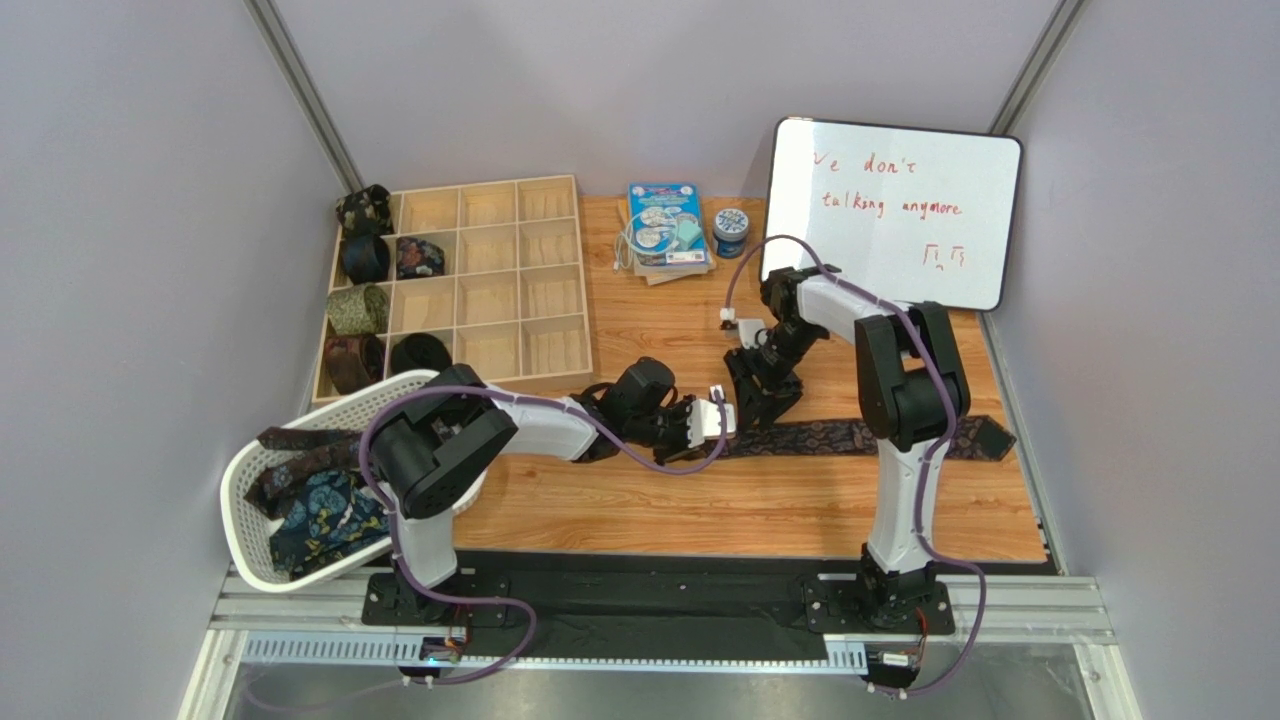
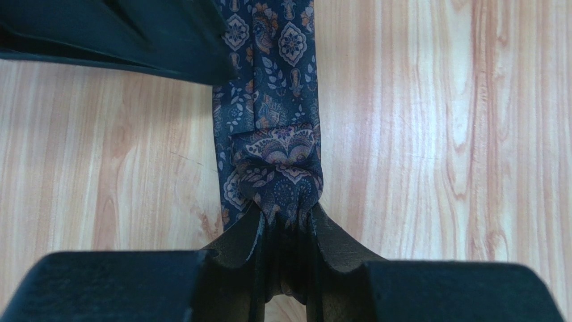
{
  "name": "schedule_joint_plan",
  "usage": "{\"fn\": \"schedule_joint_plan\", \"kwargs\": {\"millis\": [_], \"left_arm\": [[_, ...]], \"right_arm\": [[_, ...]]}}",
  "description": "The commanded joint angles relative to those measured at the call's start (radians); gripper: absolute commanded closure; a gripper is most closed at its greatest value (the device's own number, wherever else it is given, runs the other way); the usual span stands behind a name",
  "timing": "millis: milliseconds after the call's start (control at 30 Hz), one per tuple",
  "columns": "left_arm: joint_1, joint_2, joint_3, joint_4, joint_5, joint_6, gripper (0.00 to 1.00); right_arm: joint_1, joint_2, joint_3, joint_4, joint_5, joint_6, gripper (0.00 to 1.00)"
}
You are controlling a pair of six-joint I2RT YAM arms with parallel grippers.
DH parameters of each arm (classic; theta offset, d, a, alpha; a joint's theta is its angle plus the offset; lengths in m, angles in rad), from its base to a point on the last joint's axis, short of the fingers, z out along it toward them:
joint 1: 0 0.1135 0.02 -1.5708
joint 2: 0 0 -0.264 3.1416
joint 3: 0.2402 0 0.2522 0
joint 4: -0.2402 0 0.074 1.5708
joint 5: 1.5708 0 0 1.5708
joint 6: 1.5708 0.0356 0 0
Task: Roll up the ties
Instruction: Roll the tie at the center of the board.
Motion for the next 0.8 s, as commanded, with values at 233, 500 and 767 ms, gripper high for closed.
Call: {"fn": "schedule_joint_plan", "kwargs": {"millis": [233,500,767], "left_arm": [[0.028,-0.055,-0.075,-0.183,0.126,0.056,1.00],[0.033,-0.058,-0.064,-0.168,0.084,-0.005,1.00],[0.039,-0.121,-0.084,-0.067,-0.001,-0.128,1.00]], "right_arm": [[0.021,-0.085,-0.140,0.026,0.105,-0.178,0.48],[0.021,-0.134,-0.061,0.024,0.076,-0.189,0.46],[0.035,-0.088,-0.090,0.041,0.116,-0.186,0.47]]}}
